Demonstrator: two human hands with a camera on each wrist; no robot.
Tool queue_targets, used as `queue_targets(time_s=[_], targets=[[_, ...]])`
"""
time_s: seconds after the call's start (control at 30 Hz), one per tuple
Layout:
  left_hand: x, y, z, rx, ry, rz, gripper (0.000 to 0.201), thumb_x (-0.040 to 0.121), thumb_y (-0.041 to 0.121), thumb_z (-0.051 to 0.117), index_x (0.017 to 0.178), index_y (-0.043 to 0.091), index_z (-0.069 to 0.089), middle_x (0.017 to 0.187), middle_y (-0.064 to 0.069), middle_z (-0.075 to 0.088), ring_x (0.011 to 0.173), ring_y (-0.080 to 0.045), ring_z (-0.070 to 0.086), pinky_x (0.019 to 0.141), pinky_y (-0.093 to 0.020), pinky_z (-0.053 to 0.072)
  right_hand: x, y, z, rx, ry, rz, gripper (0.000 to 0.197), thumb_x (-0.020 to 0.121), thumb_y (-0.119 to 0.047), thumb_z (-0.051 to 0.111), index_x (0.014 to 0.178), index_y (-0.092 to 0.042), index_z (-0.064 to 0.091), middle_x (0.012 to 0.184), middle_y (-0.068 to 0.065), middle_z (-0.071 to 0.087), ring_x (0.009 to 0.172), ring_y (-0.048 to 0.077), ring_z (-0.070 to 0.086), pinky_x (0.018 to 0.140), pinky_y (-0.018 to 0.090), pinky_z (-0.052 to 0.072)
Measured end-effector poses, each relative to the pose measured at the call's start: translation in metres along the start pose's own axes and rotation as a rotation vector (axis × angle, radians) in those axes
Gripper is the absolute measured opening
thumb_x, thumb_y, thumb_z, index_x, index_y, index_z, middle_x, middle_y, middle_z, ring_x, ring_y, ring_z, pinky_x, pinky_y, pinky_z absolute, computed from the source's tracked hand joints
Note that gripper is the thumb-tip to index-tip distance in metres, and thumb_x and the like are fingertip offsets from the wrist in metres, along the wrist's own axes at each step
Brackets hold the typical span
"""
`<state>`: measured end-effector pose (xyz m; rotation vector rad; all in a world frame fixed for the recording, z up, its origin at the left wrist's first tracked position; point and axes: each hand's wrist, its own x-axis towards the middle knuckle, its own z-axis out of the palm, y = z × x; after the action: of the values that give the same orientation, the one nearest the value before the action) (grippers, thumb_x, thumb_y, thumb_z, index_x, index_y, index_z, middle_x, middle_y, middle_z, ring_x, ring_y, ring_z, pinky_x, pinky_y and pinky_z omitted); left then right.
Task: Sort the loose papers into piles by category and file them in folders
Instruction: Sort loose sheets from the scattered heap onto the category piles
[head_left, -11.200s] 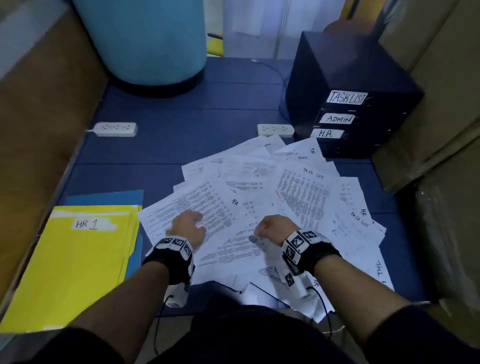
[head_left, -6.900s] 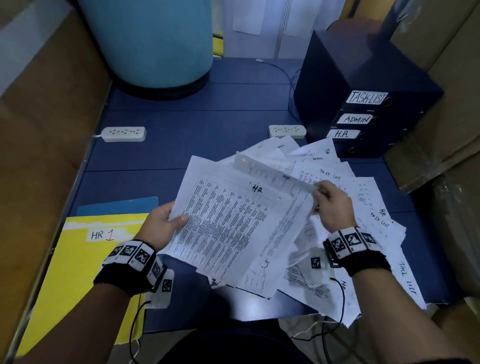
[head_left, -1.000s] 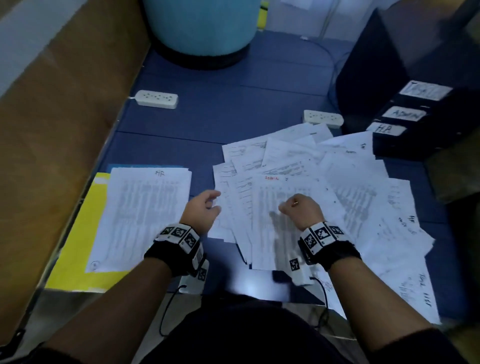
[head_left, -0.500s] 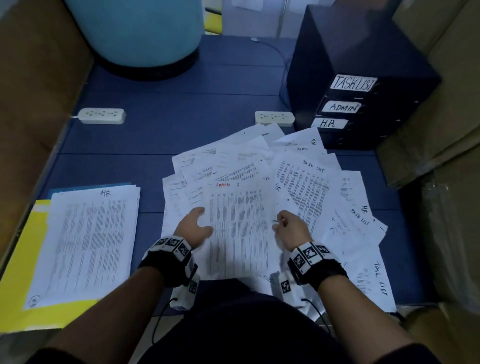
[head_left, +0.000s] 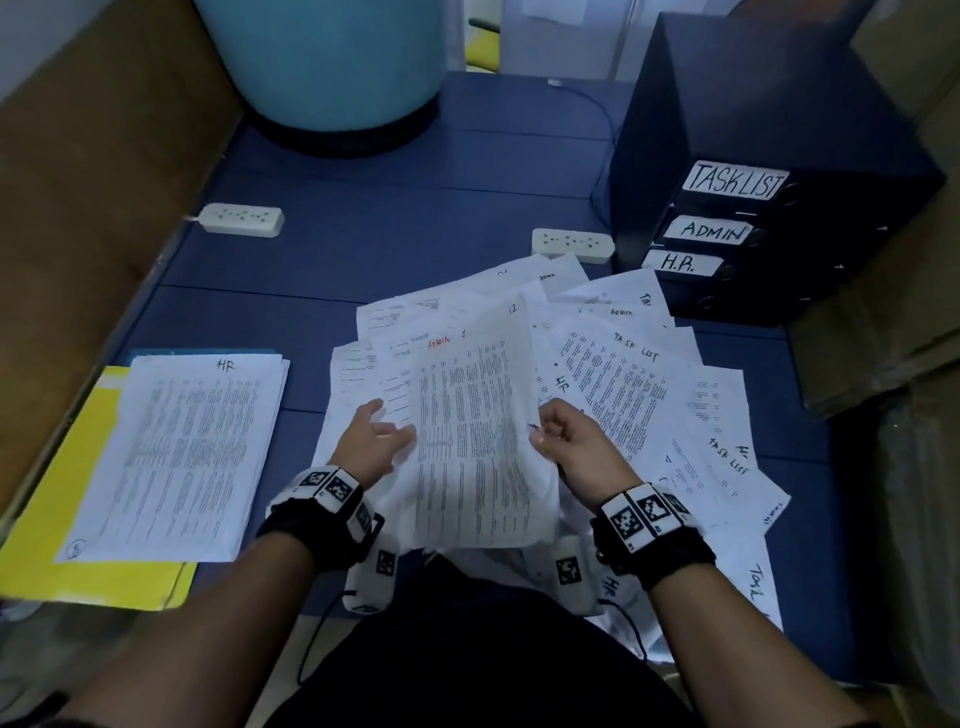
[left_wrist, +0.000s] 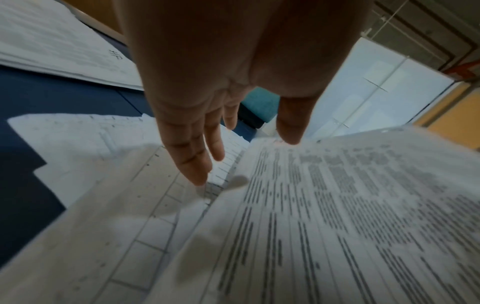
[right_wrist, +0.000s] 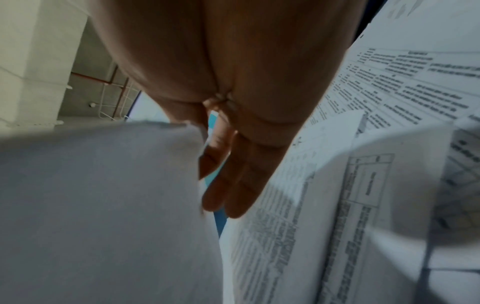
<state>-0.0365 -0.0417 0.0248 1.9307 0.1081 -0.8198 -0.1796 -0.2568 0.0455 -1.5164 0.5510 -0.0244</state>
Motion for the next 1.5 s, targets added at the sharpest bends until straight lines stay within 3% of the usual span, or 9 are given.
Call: queue_targets(time_s=[0.17,0.3,0.57,0.7,0.9,1.13,1.23,1.37,1.5], targets=[[-0.011,0.000,0.011,-0.149,-0.111,-0.057,0.064,0.088,0.020,0.067,0.142,0.021,0.032,0.115,-0.011,0.061,0.102,-0.026,0.061,0.090,-0.042,0.053,-0.002,-0.012,0.001,0.263,-0.120,0.028,0.013,0.089,-0.014,0.064,0.082,-0.018,0.053,0.071,0.011,0.034,0.062,0.025,0.023,0.053,0.034,0.020],[-0.022,0.006,0.007,-0.022,0.074,0.071,0.035,0.091,0.008,0.061,0.124,0.000,0.051,0.102,-0.022,0.063,0.079,-0.032,0.060,0.057,-0.023,0.047,0.003,-0.028,0.005,0.438,-0.110,0.034,0.007,0.094,0.000,0.053,0.093,-0.007,0.050,0.082,0.011,0.067,0.066,0.022,0.062,0.061,0.030,0.051],[-0.006,-0.002,-0.068,-0.004,0.297,0.128,0.028,0.084,0.019,0.067,0.110,0.008,0.065,0.105,-0.009,0.070,0.095,-0.028,0.066,0.086,-0.046,0.054,0.023,-0.016,0.065,-0.130,-0.224,0.202,0.023,0.094,-0.020,0.060,0.116,-0.029,0.058,0.117,0.001,0.067,0.096,0.028,0.069,0.071,0.042,0.059],[0.013,-0.006,-0.109,0.004,0.335,0.133,0.012,0.087,0.012,0.065,0.088,0.011,0.053,0.078,0.002,0.060,0.068,-0.012,0.056,0.068,-0.030,0.049,0.042,-0.025,0.115,-0.095,-0.093,0.260,0.024,0.098,-0.007,0.049,0.120,-0.014,0.055,0.112,0.015,0.064,0.066,0.030,0.069,0.052,0.028,0.053],[0.045,-0.016,-0.172,-0.247,0.251,0.054,0.041,0.090,0.007,0.060,0.125,0.022,0.045,0.104,-0.007,0.060,0.088,-0.026,0.066,0.069,-0.039,0.056,0.105,-0.047,0.185,-0.065,0.049,0.283,0.019,0.099,-0.004,0.047,0.114,-0.012,0.056,0.090,0.007,0.071,0.047,0.019,0.065,0.046,0.027,0.044],[0.077,-0.032,-0.231,-0.218,0.197,0.051,0.031,0.094,0.002,0.052,0.119,0.019,0.048,0.104,-0.007,0.059,0.074,-0.024,0.066,0.059,-0.031,0.052,0.209,-0.054,0.251,-0.196,0.240,0.373,0.018,0.096,-0.006,0.045,0.097,-0.020,0.057,0.069,0.007,0.063,0.041,0.015,0.058,0.031,0.016,0.031],[0.087,-0.035,-0.247,-0.207,0.178,0.068,0.028,0.094,0.002,0.051,0.116,0.019,0.050,0.105,-0.008,0.060,0.075,-0.024,0.067,0.059,-0.031,0.051,0.244,-0.048,0.268,-0.262,0.272,0.405,0.015,0.091,-0.001,0.049,0.093,-0.012,0.059,0.081,0.016,0.066,0.055,0.025,0.061,0.035,0.022,0.042],[0.093,-0.036,-0.257,-0.207,0.167,0.076,0.026,0.095,0.002,0.051,0.116,0.017,0.051,0.102,-0.007,0.060,0.073,-0.019,0.065,0.060,-0.030,0.050,0.264,-0.044,0.274,-0.299,0.220,0.489,0.020,0.084,0.003,0.060,0.104,0.003,0.057,0.093,0.018,0.067,0.077,0.034,0.068,0.082,0.049,0.058],[0.098,-0.034,-0.252,-0.184,0.143,0.087,0.027,0.093,0.001,0.052,0.115,0.017,0.053,0.104,-0.008,0.062,0.078,-0.022,0.067,0.061,-0.030,0.051,0.248,-0.056,0.267,-0.438,0.278,0.438,0.037,0.092,-0.023,0.063,0.121,-0.004,0.050,0.102,0.007,0.062,0.074,0.025,0.064,0.067,0.032,0.060]])
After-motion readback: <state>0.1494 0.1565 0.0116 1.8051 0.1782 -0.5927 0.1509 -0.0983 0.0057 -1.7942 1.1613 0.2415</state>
